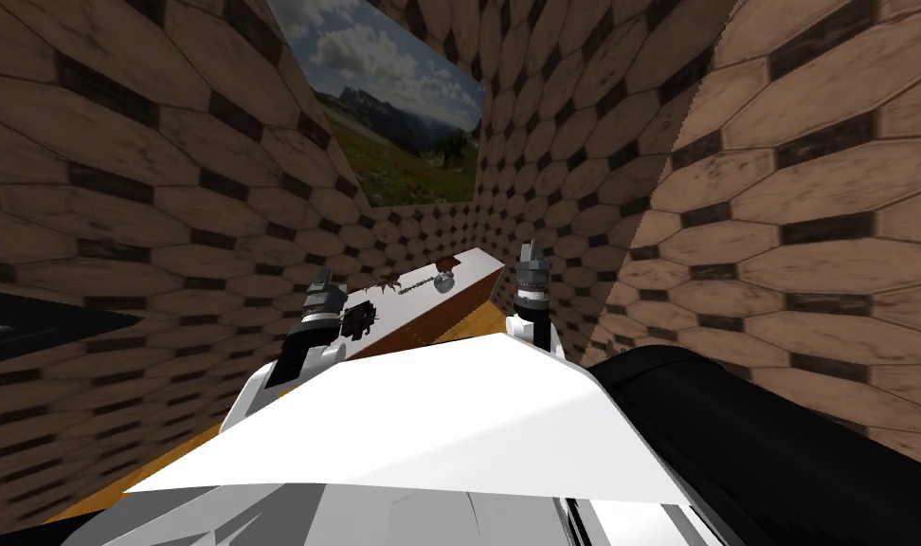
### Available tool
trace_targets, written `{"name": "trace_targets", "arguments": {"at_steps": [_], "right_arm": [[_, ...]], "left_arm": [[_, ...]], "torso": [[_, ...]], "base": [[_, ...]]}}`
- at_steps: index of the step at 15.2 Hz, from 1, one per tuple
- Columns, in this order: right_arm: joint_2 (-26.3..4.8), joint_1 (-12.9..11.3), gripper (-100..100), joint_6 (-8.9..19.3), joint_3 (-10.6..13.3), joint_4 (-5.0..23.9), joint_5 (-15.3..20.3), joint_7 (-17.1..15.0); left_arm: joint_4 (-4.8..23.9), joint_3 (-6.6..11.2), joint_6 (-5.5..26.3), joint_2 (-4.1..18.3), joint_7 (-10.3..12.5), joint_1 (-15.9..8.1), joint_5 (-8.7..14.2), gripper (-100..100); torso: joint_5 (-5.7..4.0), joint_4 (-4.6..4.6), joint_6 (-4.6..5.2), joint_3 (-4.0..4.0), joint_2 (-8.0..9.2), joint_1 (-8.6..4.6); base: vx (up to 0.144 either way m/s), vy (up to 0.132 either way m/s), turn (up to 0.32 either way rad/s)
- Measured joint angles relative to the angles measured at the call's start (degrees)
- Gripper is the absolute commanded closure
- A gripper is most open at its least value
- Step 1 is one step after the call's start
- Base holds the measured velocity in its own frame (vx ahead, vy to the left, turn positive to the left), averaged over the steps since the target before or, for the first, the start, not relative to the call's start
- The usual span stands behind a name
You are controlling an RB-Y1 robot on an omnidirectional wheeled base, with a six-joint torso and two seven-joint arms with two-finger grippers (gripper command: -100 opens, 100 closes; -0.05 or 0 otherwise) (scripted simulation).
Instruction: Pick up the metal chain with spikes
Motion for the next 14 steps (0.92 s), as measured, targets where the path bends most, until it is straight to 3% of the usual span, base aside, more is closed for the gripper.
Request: {"name": "trace_targets", "arguments": {"at_steps": [11,14], "right_arm": [[0.0,0.0,0,0.0,0.0,0.0,0.0,0.0],[0.0,0.0,0,0.0,0.0,0.0,0.0,0.0]], "left_arm": [[6.9,5.43,12.8,2.3,2.3,-2.6,3.0,-100],[10.4,6.96,15.7,2.6,2.8,-4.0,3.6,-100]], "torso": [[0.0,-0.03,0.01,-0.08,-0.13,-0.01],[0.0,-0.02,0.0,-0.06,-0.1,0.0]], "base": [[0.011,-0.014,-0.229],[0.0,-0.003,-0.224]]}}
